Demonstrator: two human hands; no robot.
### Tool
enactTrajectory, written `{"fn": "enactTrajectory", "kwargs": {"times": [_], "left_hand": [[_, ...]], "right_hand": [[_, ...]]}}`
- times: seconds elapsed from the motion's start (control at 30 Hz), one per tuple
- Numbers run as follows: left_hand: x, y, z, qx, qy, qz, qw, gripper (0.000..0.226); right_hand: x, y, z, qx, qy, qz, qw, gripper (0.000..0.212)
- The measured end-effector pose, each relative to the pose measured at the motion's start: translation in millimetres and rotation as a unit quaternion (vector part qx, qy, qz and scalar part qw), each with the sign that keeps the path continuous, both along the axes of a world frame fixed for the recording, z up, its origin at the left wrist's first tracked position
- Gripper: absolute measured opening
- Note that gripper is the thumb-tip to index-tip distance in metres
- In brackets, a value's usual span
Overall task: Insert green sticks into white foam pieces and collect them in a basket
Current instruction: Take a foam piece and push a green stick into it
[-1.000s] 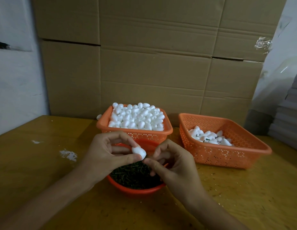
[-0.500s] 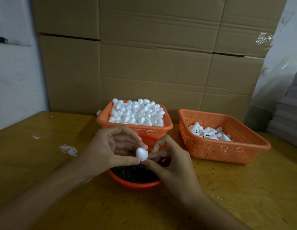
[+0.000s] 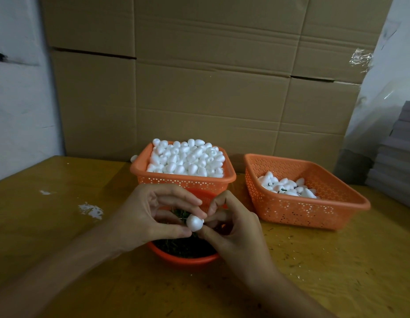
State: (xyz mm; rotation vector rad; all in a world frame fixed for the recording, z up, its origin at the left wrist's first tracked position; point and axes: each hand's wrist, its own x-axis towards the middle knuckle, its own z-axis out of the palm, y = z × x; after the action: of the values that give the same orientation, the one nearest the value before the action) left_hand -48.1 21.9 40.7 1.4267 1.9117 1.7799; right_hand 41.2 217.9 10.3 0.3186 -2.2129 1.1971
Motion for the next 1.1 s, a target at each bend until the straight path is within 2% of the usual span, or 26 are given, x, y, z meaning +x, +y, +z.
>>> {"fn": "enactTrajectory", "kwargs": {"times": [0.37,0.6,0.7,0.8,0.87,0.97,1.1], "left_hand": [[-2.3,1.1,-4.2,0.025,0.024,0.012,0.999,0.03],[-4.7,0.8,-8.9,0.031,0.003,0.03,0.999,0.041],[-5.5,2.6,-14.5,0.013,0.024,0.083,0.996,0.035],[-5.2,2.1,-21.9,-0.102,0.176,0.112,0.973,0.016],[-1.1,1.8,-23.3,-0.162,0.269,0.098,0.944,0.03],[2.0,-0.4,-20.7,-0.196,0.283,0.09,0.934,0.053],[1.2,-2.0,-17.6,-0.239,0.274,0.09,0.927,0.051]], "right_hand": [[-1.3,2.0,-1.0,0.003,0.016,0.02,1.0,0.034],[0.8,-1.1,-2.6,-0.022,0.017,-0.001,1.0,0.036],[1.9,-1.0,1.3,-0.044,0.029,-0.041,0.998,0.033],[3.4,11.2,20.1,-0.108,0.061,-0.09,0.988,0.027],[4.6,30.9,36.5,-0.118,0.119,-0.16,0.973,0.02],[7.6,67.0,55.9,-0.056,0.17,-0.272,0.946,0.013],[6.8,111.3,51.9,0.052,0.127,-0.394,0.909,0.013]]}}
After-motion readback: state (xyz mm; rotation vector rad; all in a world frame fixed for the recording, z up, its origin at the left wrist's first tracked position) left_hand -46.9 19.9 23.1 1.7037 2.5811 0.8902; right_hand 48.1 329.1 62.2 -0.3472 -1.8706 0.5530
